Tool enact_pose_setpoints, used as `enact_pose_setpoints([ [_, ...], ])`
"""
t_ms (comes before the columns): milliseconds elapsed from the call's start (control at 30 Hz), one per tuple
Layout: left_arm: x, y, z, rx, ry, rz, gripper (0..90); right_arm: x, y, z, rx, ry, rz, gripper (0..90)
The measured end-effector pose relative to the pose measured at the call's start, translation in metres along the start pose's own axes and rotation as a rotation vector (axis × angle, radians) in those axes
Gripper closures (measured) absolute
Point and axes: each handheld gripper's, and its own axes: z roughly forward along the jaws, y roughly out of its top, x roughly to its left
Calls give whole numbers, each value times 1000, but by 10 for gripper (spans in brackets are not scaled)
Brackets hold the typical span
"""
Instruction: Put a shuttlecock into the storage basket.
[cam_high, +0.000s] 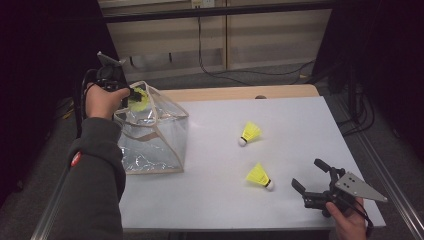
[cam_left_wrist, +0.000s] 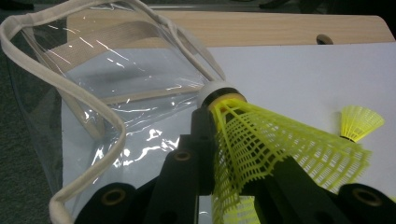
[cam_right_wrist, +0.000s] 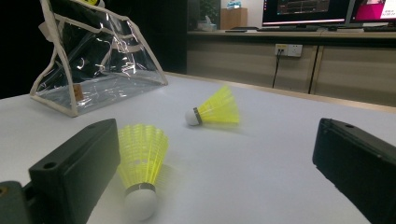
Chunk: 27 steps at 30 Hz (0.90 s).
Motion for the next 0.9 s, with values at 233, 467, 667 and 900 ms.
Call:
enact_pose_setpoints([
  [233,3,-1,3,4,9,-8,823,0,0,0,1,0,-1,5],
  [467,8,-4,9,4,25,-26,823,0,0,0,-1,1,2,5],
  [667,11,-5,12,19,33,-24,822,0,0,0,-1,-1,-1,5],
  [900,12,-5,16,14,48,-28,821,0,0,0,-3,-1,-1,5],
])
